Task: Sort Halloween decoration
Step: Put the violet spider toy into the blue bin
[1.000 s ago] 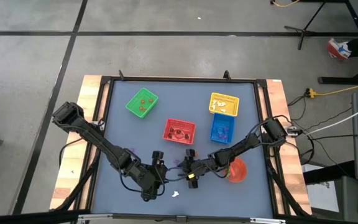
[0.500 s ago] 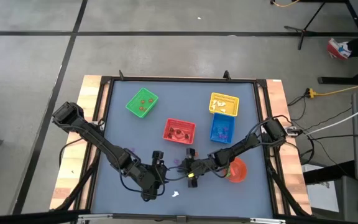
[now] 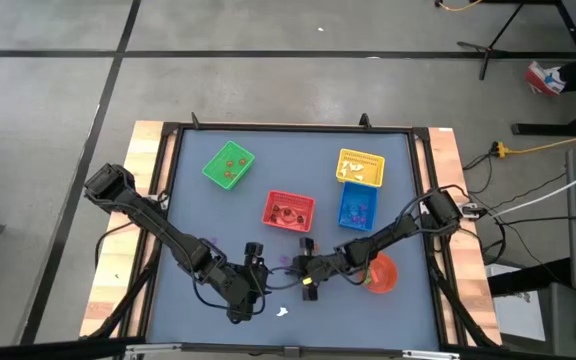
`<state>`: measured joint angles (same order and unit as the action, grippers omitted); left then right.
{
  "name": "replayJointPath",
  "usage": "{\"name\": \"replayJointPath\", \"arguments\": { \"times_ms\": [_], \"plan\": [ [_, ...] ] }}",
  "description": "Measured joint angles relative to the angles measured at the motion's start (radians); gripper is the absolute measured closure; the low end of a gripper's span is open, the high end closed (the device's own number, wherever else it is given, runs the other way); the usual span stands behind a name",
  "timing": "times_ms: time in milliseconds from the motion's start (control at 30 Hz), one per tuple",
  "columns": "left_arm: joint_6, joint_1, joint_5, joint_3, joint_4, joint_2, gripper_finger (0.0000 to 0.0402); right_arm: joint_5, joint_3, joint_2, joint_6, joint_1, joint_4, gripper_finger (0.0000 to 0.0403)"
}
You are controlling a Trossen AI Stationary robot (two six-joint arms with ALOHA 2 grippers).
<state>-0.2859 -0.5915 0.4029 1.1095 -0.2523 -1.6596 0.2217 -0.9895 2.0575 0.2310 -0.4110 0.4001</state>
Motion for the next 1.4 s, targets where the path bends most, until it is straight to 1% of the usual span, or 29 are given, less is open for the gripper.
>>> {"name": "replayJointPath", "arguments": {
  "times_ms": [100,200,300,433,567,833,900,1000,1167,1333,1400],
  "plan": [
    [0.0,0.0,0.0,0.0,0.0,0.0,0.0191,-0.016,0.002,-0.015,0.0,0.0,-0.006,0.0397],
    [0.0,0.0,0.0,0.0,0.0,0.0,0.0191,-0.034,0.004,-0.043,-0.001,0.0,-0.021,0.0394],
    [0.0,0.0,0.0,0.0,0.001,0.0,0.0191,-0.034,0.003,-0.096,-0.001,0.0,-0.045,0.0387],
    [0.0,0.0,0.0,0.0,0.002,0.0,0.0191,-0.047,0.003,-0.184,-0.002,-0.001,-0.122,0.0386],
    [0.0,0.0,0.0,0.0,0.002,0.0,0.0191,-0.057,0.001,-0.3,-0.003,-0.001,-0.239,0.0385],
    [0.0,0.0,0.0,0.0,0.002,0.0,0.0191,-0.047,0.001,-0.534,-0.004,-0.001,-0.625,0.0384],
    [0.0,0.0,0.0,0.0,0.001,0.0,0.0191,-0.027,0.001,-0.579,-0.004,-0.001,-0.729,0.0384],
    [-0.001,0.0,0.0,0.0,0.002,0.0,0.0191,0.036,0.0,-0.63,-0.003,-0.001,-0.891,0.0384],
    [-0.001,0.0,0.0,0.0,0.001,0.0,0.0191,0.167,0.0,-0.656,-0.001,0.0,-1.137,0.0384],
    [-0.001,0.0,0.0,0.0,0.002,0.0,0.0191,0.26,0.003,-0.648,0.0,0.0,-1.284,0.0384],
    [-0.001,0.0,0.0,0.0,0.002,0.0,0.0191,0.277,0.004,-0.647,0.003,0.0,-1.324,0.0384]
  ]
}}
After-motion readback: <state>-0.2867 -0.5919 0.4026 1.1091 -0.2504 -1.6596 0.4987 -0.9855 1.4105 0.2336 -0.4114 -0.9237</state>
